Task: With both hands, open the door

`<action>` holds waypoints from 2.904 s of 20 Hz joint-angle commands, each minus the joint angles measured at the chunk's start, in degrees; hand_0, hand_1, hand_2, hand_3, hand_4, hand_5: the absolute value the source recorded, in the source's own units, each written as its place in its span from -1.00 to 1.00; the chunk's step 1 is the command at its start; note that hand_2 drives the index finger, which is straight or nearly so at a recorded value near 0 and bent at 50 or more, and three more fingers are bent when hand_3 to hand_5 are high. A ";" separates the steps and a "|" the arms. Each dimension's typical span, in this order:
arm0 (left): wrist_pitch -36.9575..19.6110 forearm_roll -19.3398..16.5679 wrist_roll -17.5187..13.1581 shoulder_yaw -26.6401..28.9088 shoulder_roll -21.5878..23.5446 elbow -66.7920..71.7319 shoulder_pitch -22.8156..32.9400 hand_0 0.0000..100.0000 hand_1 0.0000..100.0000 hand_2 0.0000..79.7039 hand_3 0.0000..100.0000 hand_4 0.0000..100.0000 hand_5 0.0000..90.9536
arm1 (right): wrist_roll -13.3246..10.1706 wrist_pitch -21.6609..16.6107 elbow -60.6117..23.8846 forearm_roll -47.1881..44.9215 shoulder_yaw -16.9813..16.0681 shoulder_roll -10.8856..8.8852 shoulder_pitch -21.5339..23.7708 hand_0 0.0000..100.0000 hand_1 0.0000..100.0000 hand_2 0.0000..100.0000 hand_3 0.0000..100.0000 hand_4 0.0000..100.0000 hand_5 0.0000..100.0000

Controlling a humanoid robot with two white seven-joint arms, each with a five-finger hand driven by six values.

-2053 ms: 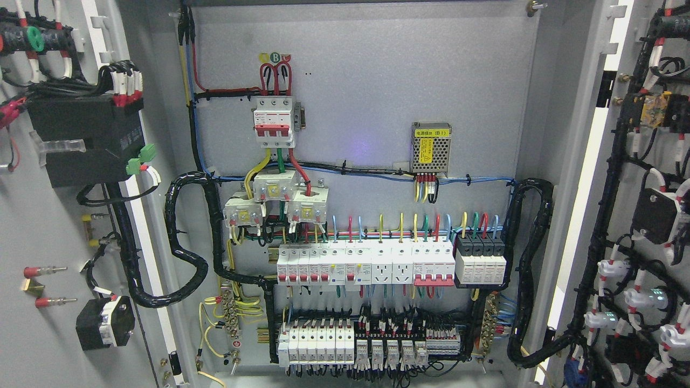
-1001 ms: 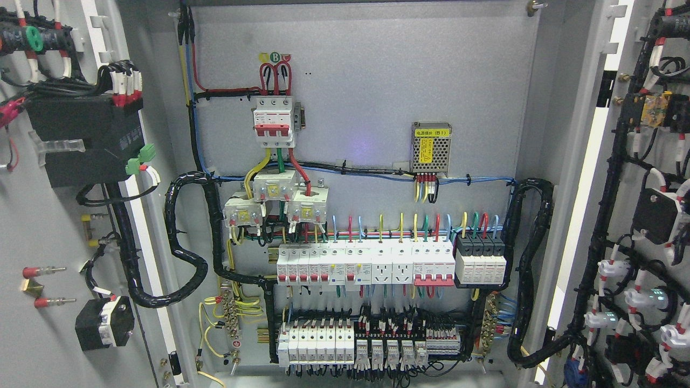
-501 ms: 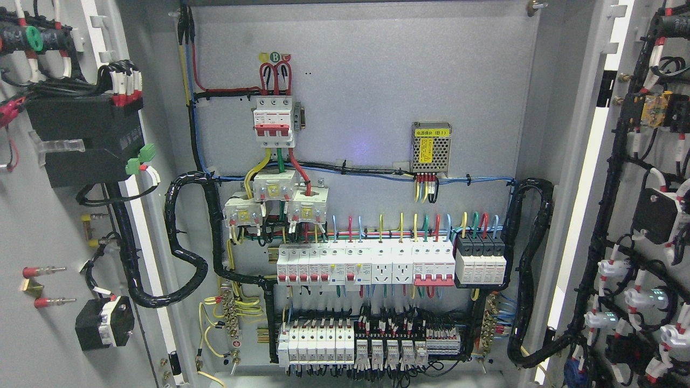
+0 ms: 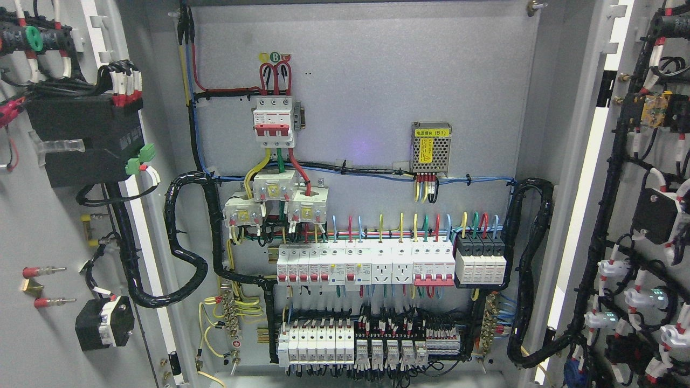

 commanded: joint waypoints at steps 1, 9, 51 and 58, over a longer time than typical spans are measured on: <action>-28.72 1.31 -0.28 0.56 1.92 -1.12 0.39 -1.00 -1.00 -1.00 -1.00 -0.91 -1.00 | 0.79 -0.31 1.94 -3.46 -4.49 -3.57 1.14 -1.00 -1.00 -1.00 -1.00 -1.00 -1.00; -31.63 3.77 -0.28 1.88 2.89 -1.30 1.00 -1.00 -1.00 -1.00 -1.00 -0.91 -1.00 | 0.79 -0.31 4.93 -6.88 -6.42 -4.89 0.70 -1.00 -1.00 -1.00 -1.00 -1.00 -1.00; -34.97 21.00 -0.37 16.82 8.08 0.89 2.94 -1.00 -1.00 -1.00 -1.00 -0.91 -1.00 | 9.48 -0.75 11.61 -18.31 -14.16 -11.48 2.11 -1.00 -1.00 -1.00 -1.00 -1.00 -1.00; -34.00 22.76 -0.28 18.75 8.69 3.09 2.94 -1.00 -1.00 -1.00 -1.00 -0.91 -1.00 | 10.02 -0.75 12.58 -18.31 -15.47 -11.48 1.93 -1.00 -1.00 -1.00 -1.00 -1.00 -1.00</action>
